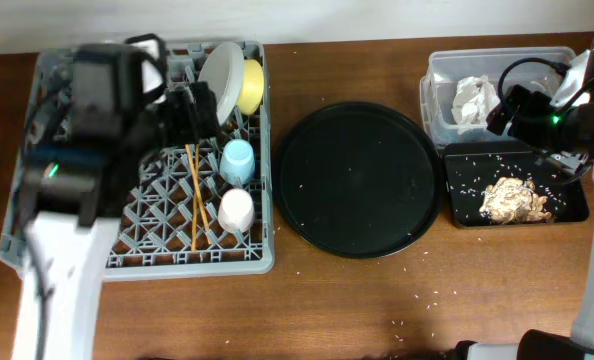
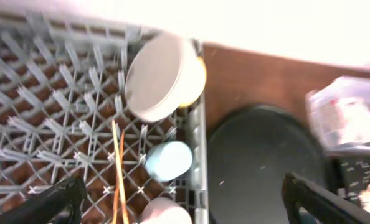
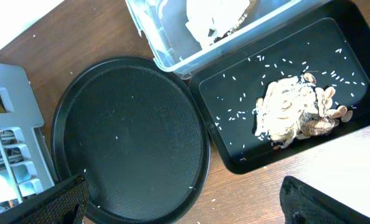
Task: Sort waste into correct bins and load items into the dishwasher rack
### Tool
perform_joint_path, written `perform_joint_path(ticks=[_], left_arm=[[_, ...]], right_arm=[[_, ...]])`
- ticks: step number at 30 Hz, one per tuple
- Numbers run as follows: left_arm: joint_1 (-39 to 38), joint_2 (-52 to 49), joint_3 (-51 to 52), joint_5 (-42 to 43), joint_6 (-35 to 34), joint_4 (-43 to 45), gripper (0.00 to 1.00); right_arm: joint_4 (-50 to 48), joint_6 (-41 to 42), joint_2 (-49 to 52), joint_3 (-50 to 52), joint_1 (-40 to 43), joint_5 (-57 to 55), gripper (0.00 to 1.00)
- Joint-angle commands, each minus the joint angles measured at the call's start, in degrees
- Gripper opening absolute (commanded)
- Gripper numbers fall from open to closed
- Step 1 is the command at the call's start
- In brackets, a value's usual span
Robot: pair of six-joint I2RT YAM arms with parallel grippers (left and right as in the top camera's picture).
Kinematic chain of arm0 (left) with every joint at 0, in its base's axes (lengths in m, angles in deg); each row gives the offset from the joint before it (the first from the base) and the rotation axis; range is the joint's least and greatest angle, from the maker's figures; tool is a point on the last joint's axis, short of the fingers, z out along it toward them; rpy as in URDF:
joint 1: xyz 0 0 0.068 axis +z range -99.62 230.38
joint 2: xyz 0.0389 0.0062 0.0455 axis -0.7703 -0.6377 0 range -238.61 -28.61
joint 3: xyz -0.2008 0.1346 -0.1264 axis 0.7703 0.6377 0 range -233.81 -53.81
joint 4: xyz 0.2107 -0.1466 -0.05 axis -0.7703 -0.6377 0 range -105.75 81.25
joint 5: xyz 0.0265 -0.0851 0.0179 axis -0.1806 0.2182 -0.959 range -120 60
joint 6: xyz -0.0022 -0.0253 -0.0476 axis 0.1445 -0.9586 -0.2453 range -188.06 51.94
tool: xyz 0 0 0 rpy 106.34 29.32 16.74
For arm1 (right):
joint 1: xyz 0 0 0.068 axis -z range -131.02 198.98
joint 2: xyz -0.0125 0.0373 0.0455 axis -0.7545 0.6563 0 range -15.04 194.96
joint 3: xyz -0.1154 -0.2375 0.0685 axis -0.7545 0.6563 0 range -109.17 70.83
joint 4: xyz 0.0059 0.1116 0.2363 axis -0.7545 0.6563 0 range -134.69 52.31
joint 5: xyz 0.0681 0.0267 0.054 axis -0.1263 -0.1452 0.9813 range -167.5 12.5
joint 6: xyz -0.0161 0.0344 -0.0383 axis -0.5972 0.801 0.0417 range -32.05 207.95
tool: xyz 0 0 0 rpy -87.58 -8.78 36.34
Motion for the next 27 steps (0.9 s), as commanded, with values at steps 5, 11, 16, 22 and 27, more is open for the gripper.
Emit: perform_joint_path(ticks=[5,11,16,22,27], left_arm=[[0.1,3.8,0.0,1.4,0.5,-0.3,0.99],[0.1,3.8,0.0,1.4,0.5,-0.3,0.99],[0.1,3.8,0.0,1.4,0.5,-0.3,0.99],[0.1,3.8,0.0,1.4,0.5,-0.3,0.99],[0.1,3.8,0.0,1.4,0.5,-0.3,0.99]], right_arm=[[0.0,0.4,-3.1,-0.3,-1.8,-0.5,0.98],[-10.8,-5.5,-25.0,11.1,-20.6,-18.0,0.99],[-43.0,-9.2,-51.2,50.6,-20.6,-15.5,0.98],[-64.3,-9.2,-73.1,80.3,-18.0,-6.7,0.98],[-75.1,-8.5,-83.2,94.7,-18.0,-4.7,0.98]])
